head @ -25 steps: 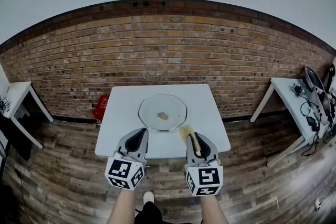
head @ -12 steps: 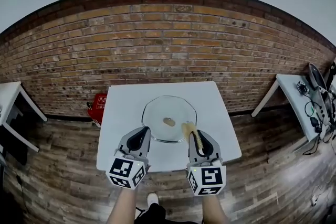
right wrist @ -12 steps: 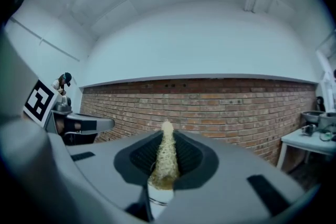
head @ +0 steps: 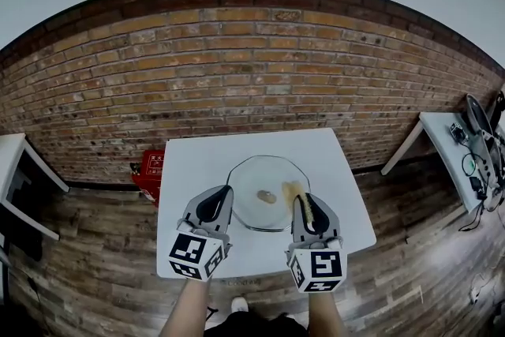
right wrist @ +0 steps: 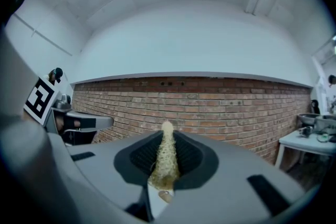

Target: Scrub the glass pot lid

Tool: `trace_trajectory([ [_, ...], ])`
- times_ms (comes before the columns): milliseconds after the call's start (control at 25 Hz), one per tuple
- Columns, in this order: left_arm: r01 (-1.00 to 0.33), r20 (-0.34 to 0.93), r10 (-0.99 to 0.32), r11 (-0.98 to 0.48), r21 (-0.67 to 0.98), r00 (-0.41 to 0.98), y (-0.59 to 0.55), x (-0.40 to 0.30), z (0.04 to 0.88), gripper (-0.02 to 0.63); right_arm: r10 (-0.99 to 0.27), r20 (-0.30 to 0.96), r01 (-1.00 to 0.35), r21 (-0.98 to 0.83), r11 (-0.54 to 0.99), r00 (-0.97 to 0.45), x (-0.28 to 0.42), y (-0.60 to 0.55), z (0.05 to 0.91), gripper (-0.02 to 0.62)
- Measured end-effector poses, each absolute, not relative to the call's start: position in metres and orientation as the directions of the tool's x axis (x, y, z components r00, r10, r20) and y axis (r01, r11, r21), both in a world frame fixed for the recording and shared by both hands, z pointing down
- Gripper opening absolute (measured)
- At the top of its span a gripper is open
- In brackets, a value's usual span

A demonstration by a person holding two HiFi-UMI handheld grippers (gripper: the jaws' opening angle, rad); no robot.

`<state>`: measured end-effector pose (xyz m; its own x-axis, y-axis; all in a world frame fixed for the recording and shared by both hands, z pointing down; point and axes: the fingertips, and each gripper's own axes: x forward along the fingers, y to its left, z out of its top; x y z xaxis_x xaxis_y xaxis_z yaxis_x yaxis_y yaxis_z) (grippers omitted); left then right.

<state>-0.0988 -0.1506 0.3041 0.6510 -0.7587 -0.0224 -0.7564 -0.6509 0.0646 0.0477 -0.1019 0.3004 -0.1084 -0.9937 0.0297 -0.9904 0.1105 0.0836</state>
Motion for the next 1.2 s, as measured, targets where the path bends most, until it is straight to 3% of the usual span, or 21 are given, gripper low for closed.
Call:
trace_trajectory([
  [680, -0.772, 0.007, -0.773, -0.634, 0.046, 0.635, -0.184, -0.074, 0.305, 0.009, -0.989, 0.026, -0.983, 0.104, 0.15, -0.148, 0.079, -0.139, 0.294, 0.058],
  [1200, -0.802, 0.119, -0.793, -0.59, 0.094, 0.597, -0.213, -0.06, 0.367, 0.011, -0.972, 0.127, -0.978, 0.05, 0.204, -0.197, 0.097, -0.179, 0.352, 0.057],
])
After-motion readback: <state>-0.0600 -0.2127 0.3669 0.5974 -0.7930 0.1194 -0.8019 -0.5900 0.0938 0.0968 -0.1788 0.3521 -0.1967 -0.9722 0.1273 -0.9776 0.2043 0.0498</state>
